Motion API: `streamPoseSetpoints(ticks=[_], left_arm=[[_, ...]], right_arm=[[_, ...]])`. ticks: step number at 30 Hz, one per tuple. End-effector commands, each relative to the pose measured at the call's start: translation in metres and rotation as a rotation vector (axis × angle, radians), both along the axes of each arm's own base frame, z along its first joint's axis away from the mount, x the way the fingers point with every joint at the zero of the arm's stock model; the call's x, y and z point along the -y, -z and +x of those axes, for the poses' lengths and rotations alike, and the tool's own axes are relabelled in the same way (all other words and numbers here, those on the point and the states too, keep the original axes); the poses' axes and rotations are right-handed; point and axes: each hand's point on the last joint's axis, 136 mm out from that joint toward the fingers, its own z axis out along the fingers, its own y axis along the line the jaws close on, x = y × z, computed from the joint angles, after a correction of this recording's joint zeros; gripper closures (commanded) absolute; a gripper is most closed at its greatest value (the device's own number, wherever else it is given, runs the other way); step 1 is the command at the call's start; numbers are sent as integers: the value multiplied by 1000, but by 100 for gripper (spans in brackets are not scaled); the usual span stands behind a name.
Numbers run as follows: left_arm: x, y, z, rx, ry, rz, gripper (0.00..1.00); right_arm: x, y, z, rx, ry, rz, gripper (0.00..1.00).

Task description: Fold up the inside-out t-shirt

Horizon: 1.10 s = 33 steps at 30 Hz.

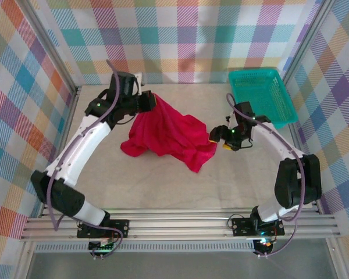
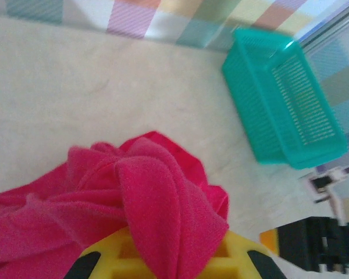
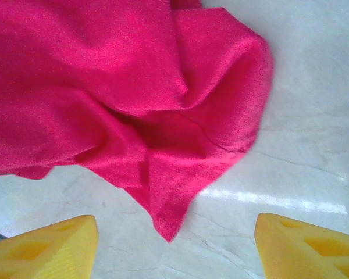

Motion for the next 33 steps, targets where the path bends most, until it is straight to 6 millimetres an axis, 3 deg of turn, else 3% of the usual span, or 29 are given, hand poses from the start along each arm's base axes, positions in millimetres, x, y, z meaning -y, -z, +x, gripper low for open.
streamPoseSetpoints(ticks=[1, 4, 7, 9, 13, 18, 21, 25, 31, 33], left_arm=[[-3, 14, 2, -61, 26, 6, 100], [-2, 18, 4, -68, 25, 13, 100], [-6, 19, 5, -71, 17, 20, 100], [-9, 20, 5, -73, 9, 28, 100], [-23, 20, 7, -74, -19, 45, 100], [-38, 22, 10, -79, -44, 48, 100], [-41, 25, 10, -87, -46, 43, 100], [-45, 26, 11, -93, -51, 41, 100], [-58, 23, 11, -92, -82, 32, 100], [-63, 22, 11, -90, -95, 23, 100]], right_arm=[[-39, -16, 9, 42, -92, 83, 25], [-80, -17, 13, 82, -190, 88, 19], [-116, -6, 20, 116, -259, 83, 19], [-130, 9, 28, 112, -280, 60, 19], [-117, 36, 18, 19, -243, -37, 20], [-64, 51, -16, -1, -182, -236, 19], [-47, 62, -27, -16, -158, -288, 17], [-44, 76, -25, -54, -141, -286, 18], [-56, 99, 1, -68, -122, -217, 22], [-62, 106, 10, -66, -121, -205, 30]])
